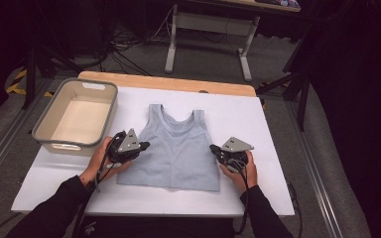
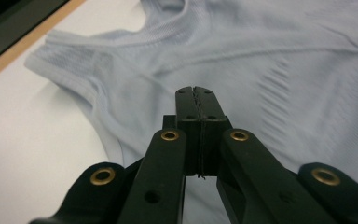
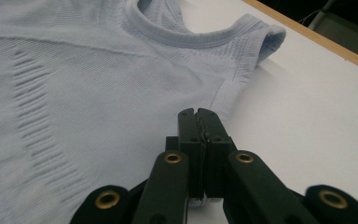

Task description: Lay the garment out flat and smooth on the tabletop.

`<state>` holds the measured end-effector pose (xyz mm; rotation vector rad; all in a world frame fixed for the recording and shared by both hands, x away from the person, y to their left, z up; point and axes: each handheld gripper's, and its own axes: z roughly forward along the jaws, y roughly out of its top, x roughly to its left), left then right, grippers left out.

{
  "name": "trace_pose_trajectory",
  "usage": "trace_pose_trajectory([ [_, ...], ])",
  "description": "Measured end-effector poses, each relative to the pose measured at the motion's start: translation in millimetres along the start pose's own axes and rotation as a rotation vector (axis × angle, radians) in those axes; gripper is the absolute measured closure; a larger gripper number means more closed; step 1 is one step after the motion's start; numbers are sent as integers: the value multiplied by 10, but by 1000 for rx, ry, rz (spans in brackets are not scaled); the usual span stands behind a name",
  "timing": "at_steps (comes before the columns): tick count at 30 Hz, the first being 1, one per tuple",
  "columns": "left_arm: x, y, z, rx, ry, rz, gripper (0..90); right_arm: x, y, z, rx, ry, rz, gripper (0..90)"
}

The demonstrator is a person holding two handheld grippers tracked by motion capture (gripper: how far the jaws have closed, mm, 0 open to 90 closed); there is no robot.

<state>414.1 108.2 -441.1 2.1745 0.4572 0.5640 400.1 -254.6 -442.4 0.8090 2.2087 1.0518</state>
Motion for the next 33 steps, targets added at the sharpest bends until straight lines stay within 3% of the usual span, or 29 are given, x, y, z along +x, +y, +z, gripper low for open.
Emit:
trace_pose_trajectory([
  [5,84,-3,202,39,44,14,896,3,13,99,12,6,-13,889],
  [11,125,-125,302,126,31,-5,896,-22,-34,174,54,15,6,890],
  [13,135,-151,293,133,23,-9,896,-31,-56,197,71,9,16,890],
  [19,123,-195,227,147,36,-16,897,-25,-78,229,107,-20,17,898],
  [23,132,-222,192,150,34,-23,897,-59,-98,205,104,-26,45,898],
  [27,120,-227,179,151,48,-4,897,-92,-118,176,102,-34,62,877],
  [33,146,-230,142,98,41,-23,896,-90,-83,145,70,-33,63,857],
])
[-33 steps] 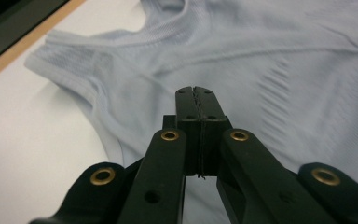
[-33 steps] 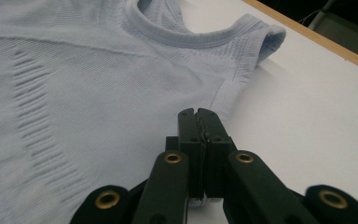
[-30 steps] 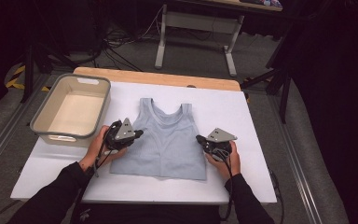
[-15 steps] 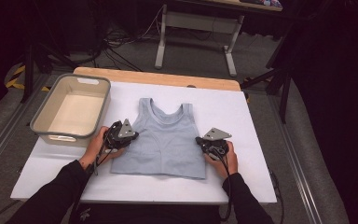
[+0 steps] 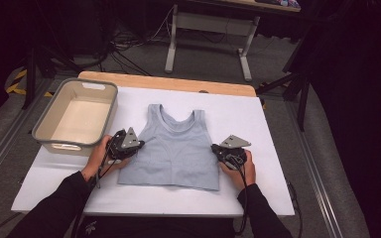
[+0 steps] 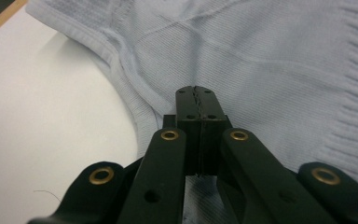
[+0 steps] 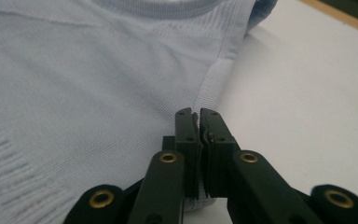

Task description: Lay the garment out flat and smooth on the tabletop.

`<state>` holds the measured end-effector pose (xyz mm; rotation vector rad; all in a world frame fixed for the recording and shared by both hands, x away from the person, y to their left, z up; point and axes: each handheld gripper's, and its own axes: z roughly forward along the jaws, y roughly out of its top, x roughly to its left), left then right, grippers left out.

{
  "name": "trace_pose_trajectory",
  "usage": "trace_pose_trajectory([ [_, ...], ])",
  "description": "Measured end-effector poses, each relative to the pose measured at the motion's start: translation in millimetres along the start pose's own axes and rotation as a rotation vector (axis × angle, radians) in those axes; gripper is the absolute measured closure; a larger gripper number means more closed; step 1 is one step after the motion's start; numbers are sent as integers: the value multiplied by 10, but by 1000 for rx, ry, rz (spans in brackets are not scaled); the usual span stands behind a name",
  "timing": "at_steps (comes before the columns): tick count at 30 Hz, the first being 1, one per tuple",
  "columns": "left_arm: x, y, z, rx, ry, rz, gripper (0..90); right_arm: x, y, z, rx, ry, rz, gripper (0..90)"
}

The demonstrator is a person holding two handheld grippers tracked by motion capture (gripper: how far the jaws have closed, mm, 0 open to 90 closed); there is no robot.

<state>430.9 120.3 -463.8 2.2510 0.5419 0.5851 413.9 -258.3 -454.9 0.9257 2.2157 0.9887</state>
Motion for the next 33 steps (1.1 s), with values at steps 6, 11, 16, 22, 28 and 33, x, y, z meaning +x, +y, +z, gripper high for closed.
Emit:
trace_pose_trajectory([
  [6,-12,62,-136,-74,-15,-1,856,-17,44,-92,-55,4,22,840],
  [11,-34,105,-243,-142,-25,-8,825,2,92,-156,-99,-3,16,816],
  [16,-73,147,-320,-191,-18,9,729,34,131,-217,-135,-9,9,776],
  [22,-69,148,-340,-219,-3,-4,606,75,167,-274,-174,-3,-1,663],
  [28,-67,149,-364,-243,17,-19,482,130,186,-298,-191,-7,-25,516],
  [33,-80,149,-381,-258,12,-11,431,151,189,-320,-219,-11,-30,412],
])
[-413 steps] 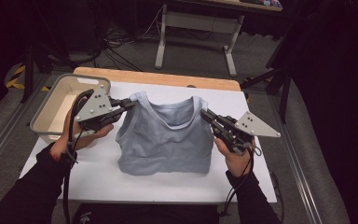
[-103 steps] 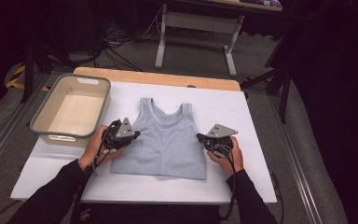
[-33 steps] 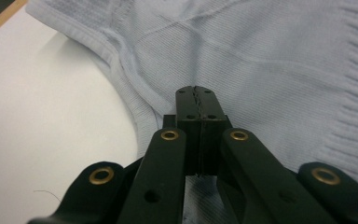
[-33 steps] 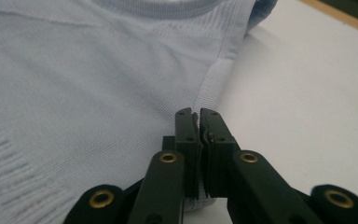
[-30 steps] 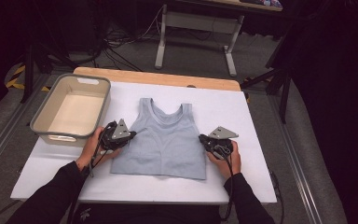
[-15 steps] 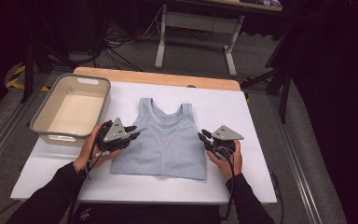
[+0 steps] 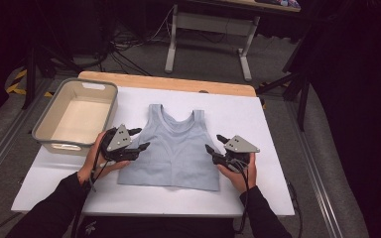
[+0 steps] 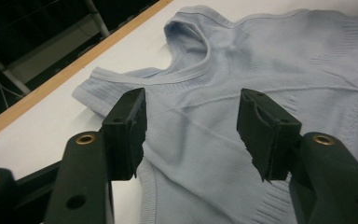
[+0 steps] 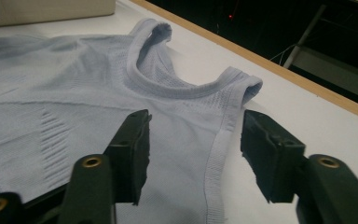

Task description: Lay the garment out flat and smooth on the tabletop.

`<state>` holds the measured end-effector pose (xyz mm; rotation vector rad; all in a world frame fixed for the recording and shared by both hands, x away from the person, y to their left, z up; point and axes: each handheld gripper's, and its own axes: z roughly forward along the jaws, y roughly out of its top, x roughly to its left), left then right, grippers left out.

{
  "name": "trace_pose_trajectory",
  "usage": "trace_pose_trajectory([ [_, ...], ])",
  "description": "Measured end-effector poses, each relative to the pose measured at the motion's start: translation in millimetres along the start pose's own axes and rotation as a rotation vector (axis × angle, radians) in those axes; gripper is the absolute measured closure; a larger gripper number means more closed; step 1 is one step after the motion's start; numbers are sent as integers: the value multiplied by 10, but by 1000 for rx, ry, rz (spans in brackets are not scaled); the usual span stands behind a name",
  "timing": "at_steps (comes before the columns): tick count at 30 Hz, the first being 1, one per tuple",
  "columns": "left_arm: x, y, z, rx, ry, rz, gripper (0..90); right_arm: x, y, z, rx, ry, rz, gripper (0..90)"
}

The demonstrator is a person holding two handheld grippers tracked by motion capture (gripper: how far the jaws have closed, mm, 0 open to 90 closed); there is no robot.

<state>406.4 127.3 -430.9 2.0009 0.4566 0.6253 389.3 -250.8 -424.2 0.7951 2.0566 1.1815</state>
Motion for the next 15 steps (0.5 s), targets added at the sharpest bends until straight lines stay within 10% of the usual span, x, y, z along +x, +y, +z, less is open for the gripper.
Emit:
trace_pose_trajectory([
  [15,-48,44,-41,-16,0,9,211,63,20,-30,-34,-23,4,183],
])
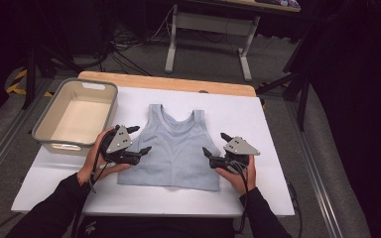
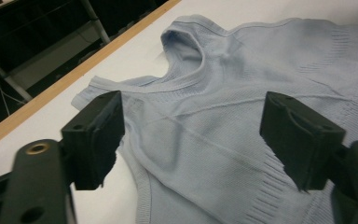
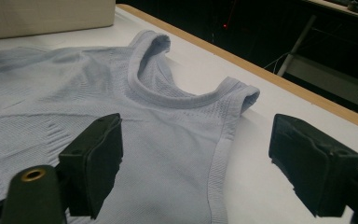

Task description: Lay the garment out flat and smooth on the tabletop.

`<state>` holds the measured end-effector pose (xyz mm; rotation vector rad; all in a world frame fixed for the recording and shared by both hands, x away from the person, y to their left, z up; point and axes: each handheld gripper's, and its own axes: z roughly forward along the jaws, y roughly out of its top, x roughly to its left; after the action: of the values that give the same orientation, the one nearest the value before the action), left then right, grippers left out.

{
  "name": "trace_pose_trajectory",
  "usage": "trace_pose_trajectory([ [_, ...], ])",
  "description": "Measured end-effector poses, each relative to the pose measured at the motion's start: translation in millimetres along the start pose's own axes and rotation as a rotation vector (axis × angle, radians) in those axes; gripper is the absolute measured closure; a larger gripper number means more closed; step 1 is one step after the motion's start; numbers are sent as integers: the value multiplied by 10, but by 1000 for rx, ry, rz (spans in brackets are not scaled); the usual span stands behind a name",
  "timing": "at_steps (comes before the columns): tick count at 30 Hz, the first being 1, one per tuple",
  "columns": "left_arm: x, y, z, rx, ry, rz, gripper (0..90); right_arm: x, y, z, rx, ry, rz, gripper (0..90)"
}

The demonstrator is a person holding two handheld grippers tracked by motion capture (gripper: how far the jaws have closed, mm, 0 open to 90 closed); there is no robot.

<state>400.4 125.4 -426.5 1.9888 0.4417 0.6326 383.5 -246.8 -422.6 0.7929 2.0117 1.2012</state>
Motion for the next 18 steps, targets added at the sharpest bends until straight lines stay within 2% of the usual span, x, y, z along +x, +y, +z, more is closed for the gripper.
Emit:
trace_pose_trajectory([
  [4,-8,11,-18,-12,-11,-2,155,15,-4,-11,10,1,-10,181],
  [7,-17,17,-44,-18,-18,4,133,12,5,-54,-11,-7,-12,176],
  [10,-28,23,-69,-18,-17,16,117,8,13,-93,-35,-13,-12,174],
  [13,-28,28,-126,-25,-8,18,103,9,27,-149,-59,-40,-12,165],
  [18,-28,31,-194,-50,6,14,99,11,28,-170,-58,-49,-17,152],
])
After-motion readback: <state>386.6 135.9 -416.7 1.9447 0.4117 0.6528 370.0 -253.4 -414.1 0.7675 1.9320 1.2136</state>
